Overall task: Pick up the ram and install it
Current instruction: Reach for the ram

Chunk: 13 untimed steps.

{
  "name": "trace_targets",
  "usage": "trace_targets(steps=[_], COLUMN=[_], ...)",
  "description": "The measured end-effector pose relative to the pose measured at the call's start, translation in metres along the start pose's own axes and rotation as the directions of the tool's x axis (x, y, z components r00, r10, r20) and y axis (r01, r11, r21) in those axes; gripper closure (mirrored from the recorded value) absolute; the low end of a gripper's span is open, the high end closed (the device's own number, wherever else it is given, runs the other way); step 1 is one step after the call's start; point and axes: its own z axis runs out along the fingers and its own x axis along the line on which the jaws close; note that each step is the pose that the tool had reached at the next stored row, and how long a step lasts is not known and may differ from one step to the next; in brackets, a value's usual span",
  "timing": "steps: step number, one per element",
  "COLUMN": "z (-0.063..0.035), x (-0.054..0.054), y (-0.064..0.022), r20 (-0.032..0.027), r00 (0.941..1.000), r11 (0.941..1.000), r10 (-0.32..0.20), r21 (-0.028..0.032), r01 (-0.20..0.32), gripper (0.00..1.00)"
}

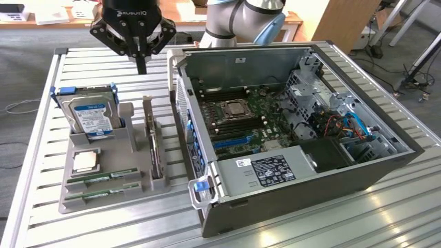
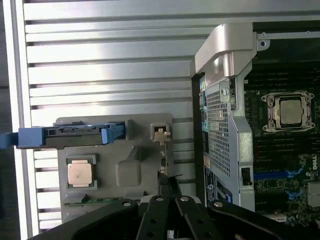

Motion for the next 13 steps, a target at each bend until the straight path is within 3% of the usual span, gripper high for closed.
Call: trace_targets(steps=[13], z=[-0.0005], x=[0.030], y=[-0.0023], r20=[0.0000], r00=[1.0000], r11=[1.0000], r10=[0.000], r21=[0.0000], r01=[0.000], gripper=[0.89])
